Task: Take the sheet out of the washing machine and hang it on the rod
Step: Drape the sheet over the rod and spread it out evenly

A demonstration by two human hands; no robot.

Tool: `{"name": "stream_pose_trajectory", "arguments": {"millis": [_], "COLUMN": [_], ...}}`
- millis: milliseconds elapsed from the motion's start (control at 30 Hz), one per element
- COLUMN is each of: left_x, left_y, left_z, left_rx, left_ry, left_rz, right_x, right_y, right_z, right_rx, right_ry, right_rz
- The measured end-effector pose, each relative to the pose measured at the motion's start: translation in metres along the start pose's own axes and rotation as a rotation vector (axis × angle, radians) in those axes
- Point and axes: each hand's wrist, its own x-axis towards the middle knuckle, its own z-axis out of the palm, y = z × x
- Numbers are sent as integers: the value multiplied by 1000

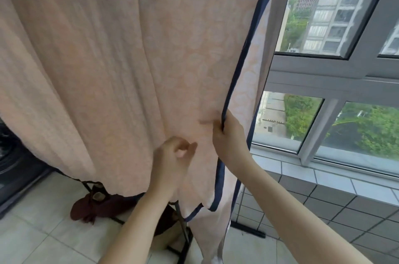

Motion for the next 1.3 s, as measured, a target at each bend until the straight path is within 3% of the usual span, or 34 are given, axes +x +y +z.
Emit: {"name": "stream_pose_trajectory", "arguments": {"millis": [100,233,333,533,800,1300], "left_x": [29,68,82,98,73,-10], "left_y": [-4,3,12,20,11,-42], "left_z": [-24,-33,-26,-14,-8,47], "left_rx": [-97,-251,-305,-366,-181,120], "left_ry": [173,127,81,233,271,78], "left_rz": [-78,-186,-166,-80,81,59], "right_x": [1,0,0,1,-1,-40], "right_y": [5,7,9,14,25,122], "right_z": [1,2,0,-1,-7,-12], "right_rx": [10,-10,-15,-37,-164,-465], "right_ry": [32,44,52,48,68,26], "right_rz": [17,16,20,13,-36,46]}}
